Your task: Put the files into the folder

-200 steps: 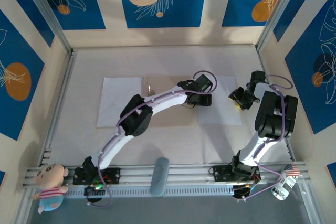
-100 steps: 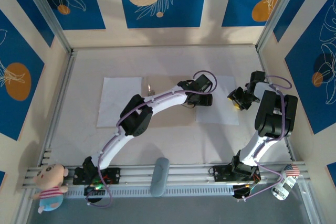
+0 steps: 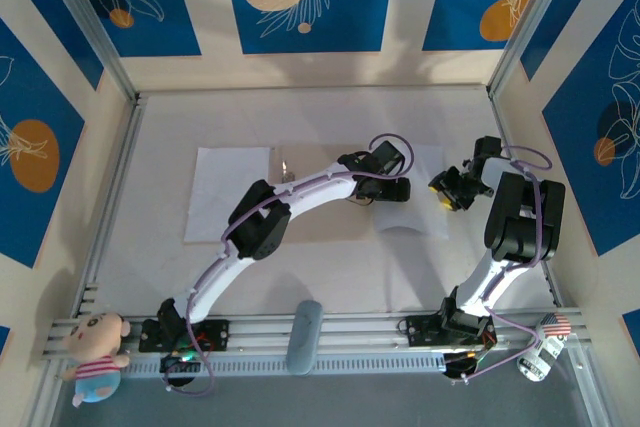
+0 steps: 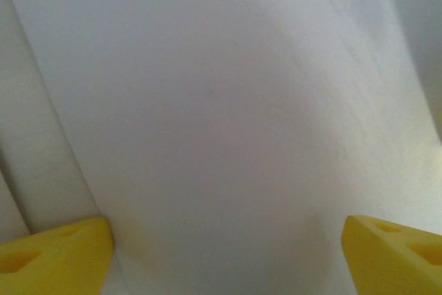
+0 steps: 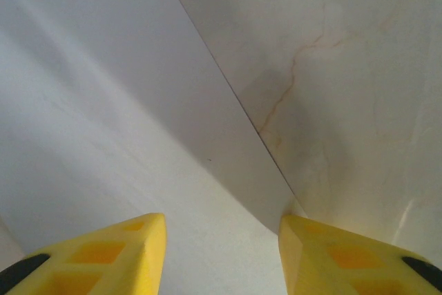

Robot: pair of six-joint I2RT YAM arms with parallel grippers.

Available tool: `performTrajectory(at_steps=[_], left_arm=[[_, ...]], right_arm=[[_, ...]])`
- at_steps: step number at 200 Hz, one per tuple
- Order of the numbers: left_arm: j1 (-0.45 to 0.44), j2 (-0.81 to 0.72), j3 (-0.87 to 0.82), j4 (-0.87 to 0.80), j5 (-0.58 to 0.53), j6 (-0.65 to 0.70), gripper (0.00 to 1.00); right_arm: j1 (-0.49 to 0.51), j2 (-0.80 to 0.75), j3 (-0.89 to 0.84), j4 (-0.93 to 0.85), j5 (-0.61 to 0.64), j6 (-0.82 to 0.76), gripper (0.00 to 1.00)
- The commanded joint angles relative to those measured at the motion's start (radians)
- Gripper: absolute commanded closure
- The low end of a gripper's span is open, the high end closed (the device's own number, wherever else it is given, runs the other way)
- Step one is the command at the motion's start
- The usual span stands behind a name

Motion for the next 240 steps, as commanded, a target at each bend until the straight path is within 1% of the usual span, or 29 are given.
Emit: performTrajectory(at_steps=[1,28,52,83,127,155,188,221,240], left_arm=[[-0.002,0.01,-0.023,0.017,0.063,-0.009,0.08],[-0.001,0.01,-0.024,0.012,0.061,-0.013,0.07],[0.001,0.011,-0.026,0.011,0.061,-0.016,0.07],[0.004,0.012,-0.025,0.008,0.064,-0.019,0.07],[0.007,0.008,-0.03,0.007,0.065,-0.023,0.07],[0.01,0.004,-0.041,0.018,0.075,-0.032,0.12],[0.018,-0.023,-0.083,0.053,0.081,-0.048,0.24],[0.032,-0.049,-0.13,0.08,0.082,-0.066,0.3],[0.038,-0.066,-0.157,0.106,0.091,-0.076,0.35]], right_arm=[[0.006,-0.003,-0.029,0.005,-0.071,0.024,0.52],[0.007,0.0,-0.045,0.035,-0.12,0.039,0.52],[0.007,-0.007,-0.048,0.035,-0.129,0.044,0.52],[0.011,-0.016,-0.064,0.063,-0.179,0.063,0.52],[0.021,-0.02,-0.074,0.082,-0.213,0.081,0.52],[0.022,-0.031,-0.077,0.087,-0.232,0.087,0.52],[0.022,-0.05,-0.078,0.09,-0.246,0.092,0.52],[0.024,-0.072,-0.082,0.101,-0.27,0.102,0.52],[0.025,-0.088,-0.084,0.101,-0.285,0.104,0.51]])
